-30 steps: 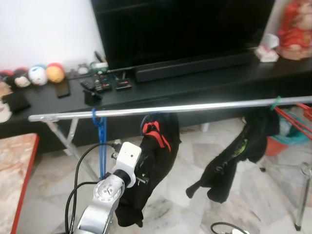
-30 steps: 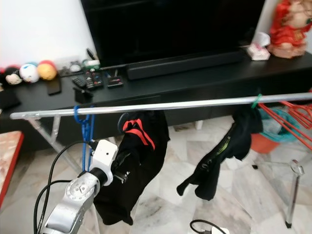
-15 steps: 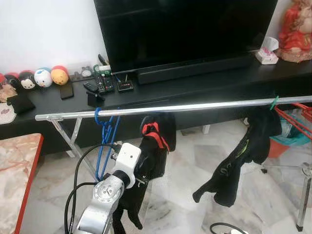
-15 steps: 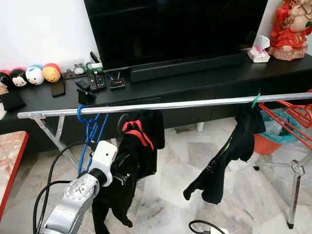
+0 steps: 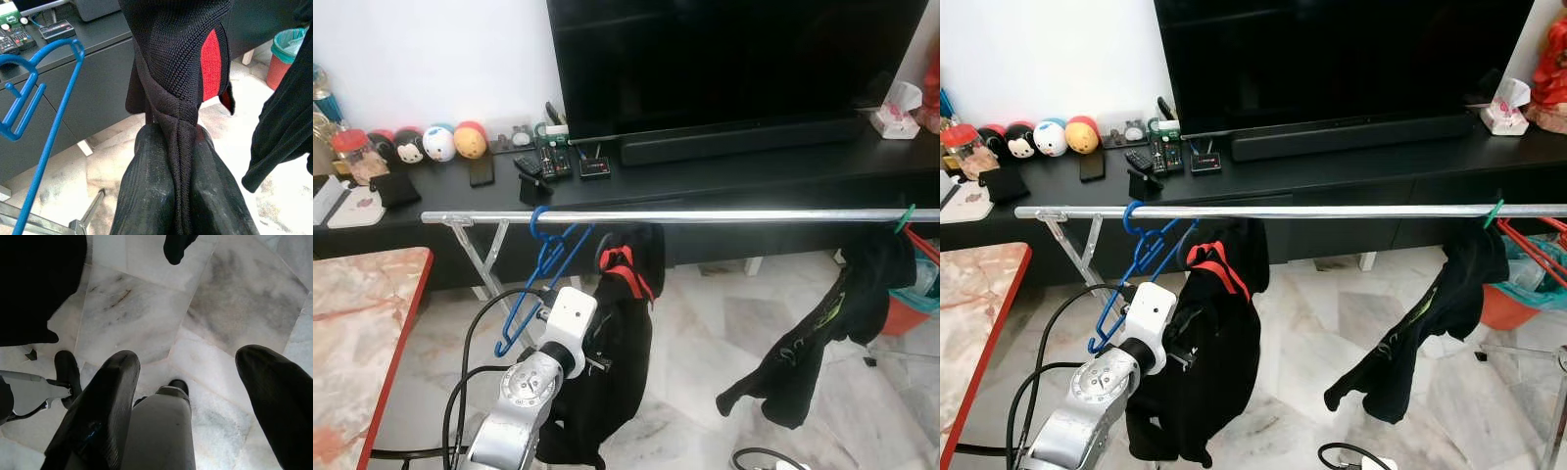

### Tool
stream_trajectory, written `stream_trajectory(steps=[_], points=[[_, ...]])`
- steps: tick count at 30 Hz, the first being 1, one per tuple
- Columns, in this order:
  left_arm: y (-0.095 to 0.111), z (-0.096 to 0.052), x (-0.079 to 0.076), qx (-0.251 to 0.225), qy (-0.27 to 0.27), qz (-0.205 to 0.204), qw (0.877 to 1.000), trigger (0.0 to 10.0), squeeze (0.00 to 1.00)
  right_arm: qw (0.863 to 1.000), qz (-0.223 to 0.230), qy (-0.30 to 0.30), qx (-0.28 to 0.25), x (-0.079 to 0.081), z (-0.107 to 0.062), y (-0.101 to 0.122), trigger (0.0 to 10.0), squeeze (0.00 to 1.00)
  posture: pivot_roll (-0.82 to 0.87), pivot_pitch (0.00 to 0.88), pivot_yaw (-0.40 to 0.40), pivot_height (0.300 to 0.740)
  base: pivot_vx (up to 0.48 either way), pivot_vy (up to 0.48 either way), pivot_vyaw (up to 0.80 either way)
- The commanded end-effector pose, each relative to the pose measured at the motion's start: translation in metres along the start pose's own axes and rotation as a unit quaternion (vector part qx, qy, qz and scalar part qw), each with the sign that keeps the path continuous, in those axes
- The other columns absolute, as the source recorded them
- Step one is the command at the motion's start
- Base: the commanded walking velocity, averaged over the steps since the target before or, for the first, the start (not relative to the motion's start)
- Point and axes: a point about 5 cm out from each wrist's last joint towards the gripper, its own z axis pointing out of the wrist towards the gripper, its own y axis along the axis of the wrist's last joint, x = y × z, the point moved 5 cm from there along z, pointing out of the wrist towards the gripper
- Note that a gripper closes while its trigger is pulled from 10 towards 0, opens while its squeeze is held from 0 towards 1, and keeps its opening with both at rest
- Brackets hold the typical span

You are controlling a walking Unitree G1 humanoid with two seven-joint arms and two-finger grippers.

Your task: Hang hanger

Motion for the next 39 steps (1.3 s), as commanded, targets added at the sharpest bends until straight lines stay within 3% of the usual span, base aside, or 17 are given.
stream_trajectory(steps=[1, 27, 39], points=[[0.0126, -0.0007, 0.0019, -0.022, 0.001, 0.003, 1.0, 10.0, 0.0, 1.0, -0.001, 0.002, -0.001, 0.0026, 0.0004, 0.0008, 10.0, 0.0, 0.06, 0.0, 0.045, 0.74, 0.0, 0.0, 0.0], [0.0123, -0.0007, -0.001, -0.02, -0.004, 0.002, 1.0, 10.0, 0.0, 1.0, -0.006, 0.002, -0.003, 0.0019, 0.0003, 0.0015, 10.0, 0.0, 0.07, 0.0, 0.043, 0.74, -0.236, 0.0, 0.0], [0.0129, -0.0005, -0.0021, -0.021, -0.007, 0.001, 1.0, 10.0, 0.0, 1.0, -0.007, 0.002, -0.004, 0.0016, 0.0004, 0.0021, 10.0, 0.0, 0.06, 0.0, 0.042, 0.74, -0.268, 0.0, 0.45]])
